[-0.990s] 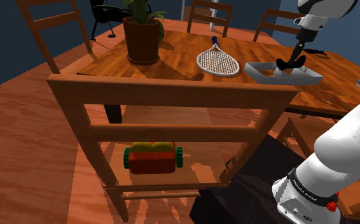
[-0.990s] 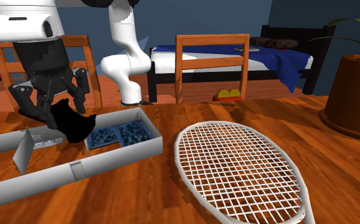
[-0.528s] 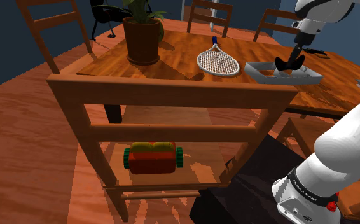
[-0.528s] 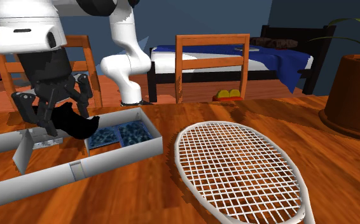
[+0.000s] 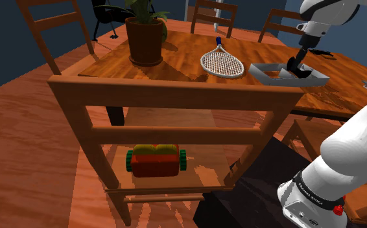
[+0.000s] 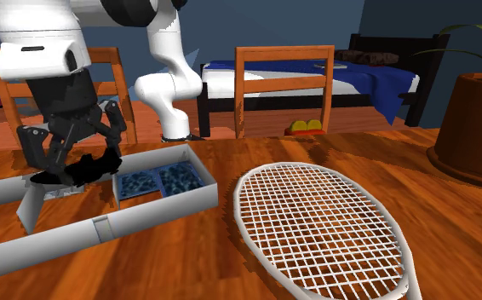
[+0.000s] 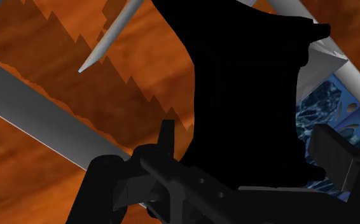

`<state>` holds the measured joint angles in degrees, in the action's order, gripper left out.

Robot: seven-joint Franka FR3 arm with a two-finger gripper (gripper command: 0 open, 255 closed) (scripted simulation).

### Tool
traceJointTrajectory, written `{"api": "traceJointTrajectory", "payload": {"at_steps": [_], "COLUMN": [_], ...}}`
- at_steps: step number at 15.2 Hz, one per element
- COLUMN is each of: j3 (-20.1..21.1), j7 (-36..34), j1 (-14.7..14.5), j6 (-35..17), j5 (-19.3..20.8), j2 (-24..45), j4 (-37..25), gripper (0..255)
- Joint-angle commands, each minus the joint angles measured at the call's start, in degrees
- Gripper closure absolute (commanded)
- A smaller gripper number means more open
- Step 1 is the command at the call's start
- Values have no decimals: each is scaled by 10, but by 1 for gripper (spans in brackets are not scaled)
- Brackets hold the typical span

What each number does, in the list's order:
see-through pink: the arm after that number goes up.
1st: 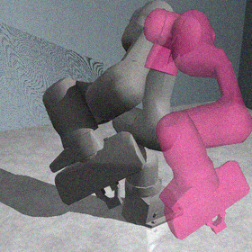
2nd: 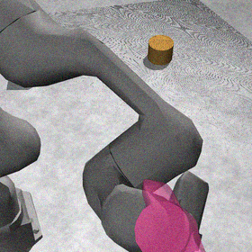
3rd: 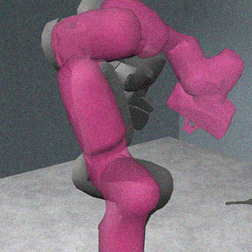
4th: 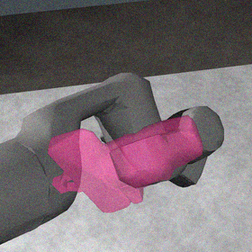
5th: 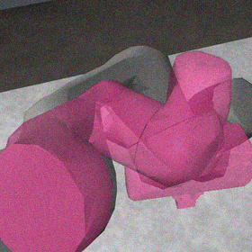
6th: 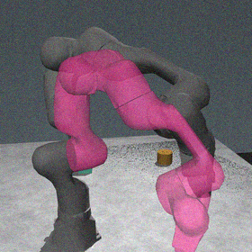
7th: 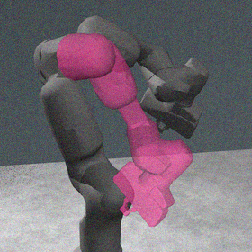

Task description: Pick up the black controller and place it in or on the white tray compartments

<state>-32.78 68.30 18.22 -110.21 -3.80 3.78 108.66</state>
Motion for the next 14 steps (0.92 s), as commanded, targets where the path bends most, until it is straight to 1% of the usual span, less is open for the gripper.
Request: {"api": "traceJointTrajectory", "payload": {"at_steps": [1,2,6,14], "j3": [0,0,-2,-2], "j7": [0,1,-4,-4], "j1": [0,0,1,1], "j6": [-1,2,74,74], "j5": [0,0,5,5], "j2": [0,1,-7,-7], "j4": [0,-3,-68,-68], "gripper": [0,0,0,0]}}
